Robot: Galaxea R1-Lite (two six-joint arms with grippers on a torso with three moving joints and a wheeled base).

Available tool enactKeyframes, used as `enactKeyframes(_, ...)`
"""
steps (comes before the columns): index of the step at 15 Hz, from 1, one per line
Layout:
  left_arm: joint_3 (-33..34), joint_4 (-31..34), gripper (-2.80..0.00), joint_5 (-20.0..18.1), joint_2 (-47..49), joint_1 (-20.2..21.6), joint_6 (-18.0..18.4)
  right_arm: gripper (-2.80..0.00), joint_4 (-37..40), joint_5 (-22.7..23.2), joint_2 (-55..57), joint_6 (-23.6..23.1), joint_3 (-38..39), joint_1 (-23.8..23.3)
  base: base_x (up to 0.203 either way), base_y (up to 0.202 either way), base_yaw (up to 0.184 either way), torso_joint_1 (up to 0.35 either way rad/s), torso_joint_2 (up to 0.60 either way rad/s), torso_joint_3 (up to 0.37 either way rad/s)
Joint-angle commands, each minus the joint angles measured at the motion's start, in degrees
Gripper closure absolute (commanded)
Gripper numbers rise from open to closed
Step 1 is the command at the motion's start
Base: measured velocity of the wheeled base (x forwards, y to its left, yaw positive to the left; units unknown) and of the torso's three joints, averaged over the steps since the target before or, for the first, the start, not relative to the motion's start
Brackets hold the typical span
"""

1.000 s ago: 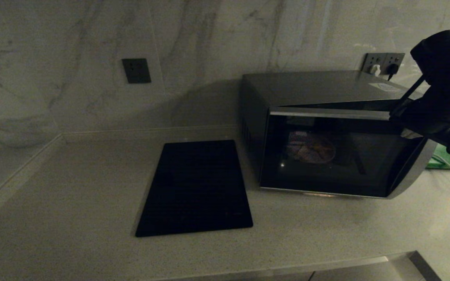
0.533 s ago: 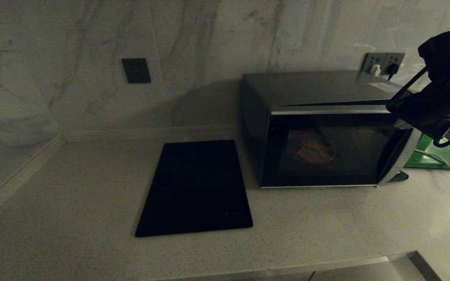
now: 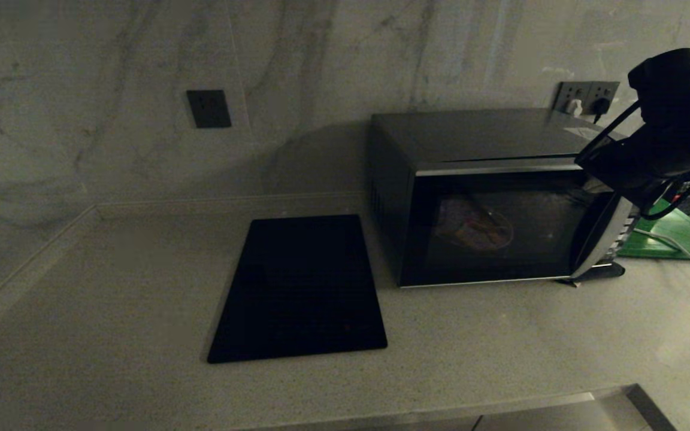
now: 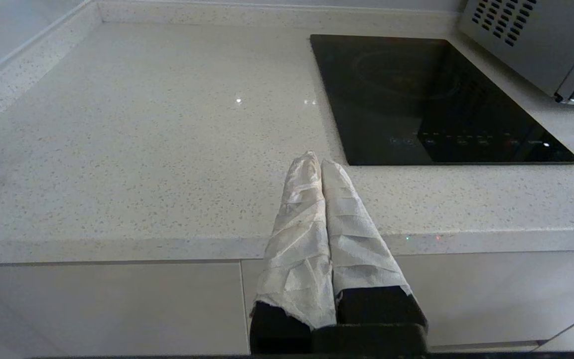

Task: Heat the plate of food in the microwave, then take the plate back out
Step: Close the microwave oven, then open the microwave oven

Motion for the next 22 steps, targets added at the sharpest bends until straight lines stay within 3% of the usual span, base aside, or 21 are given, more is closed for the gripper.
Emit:
enactKeyframes(1,0.0,0.0,0.0,0.0,0.1,0.0,-0.1,0.0,-0.4,0.2,1.2,0.4,-0.5,0.0,0.0,0.0,0.0,0.0,0.0,0.0)
enactKeyframes(11,0.0,0.0,0.0,0.0,0.1,0.0,-0.1,0.0,-2.2,0.9,-3.9,0.6,2.0,-1.1,0.0,0.0,0.0,0.0,0.0,0.0)
enactKeyframes(13,0.0,0.0,0.0,0.0,0.1,0.0,-0.1,0.0,-2.2,2.2,-8.4,0.5,5.3,-3.5,0.0,0.0,0.0,0.0,0.0,0.0)
enactKeyframes(16,0.0,0.0,0.0,0.0,0.0,0.0,-0.1,0.0,-2.3,6.9,-13.1,0.4,9.1,-11.2,0.0,0.0,0.0,0.0,0.0,0.0)
enactKeyframes(19,0.0,0.0,0.0,0.0,0.1,0.0,-0.1,0.0,-2.3,17.6,-13.7,0.5,10.2,-21.9,0.0,0.0,0.0,0.0,0.0,0.0)
enactKeyframes(20,0.0,0.0,0.0,0.0,0.1,0.0,-0.1,0.0,-2.4,23.4,-13.1,0.6,10.7,-25.8,0.0,0.0,0.0,0.0,0.0,0.0)
enactKeyframes(22,0.0,0.0,0.0,0.0,0.1,0.0,-0.1,0.0,-4.6,39.5,-10.5,0.7,12.5,-33.7,0.0,0.0,0.0,0.0,0.0,0.0)
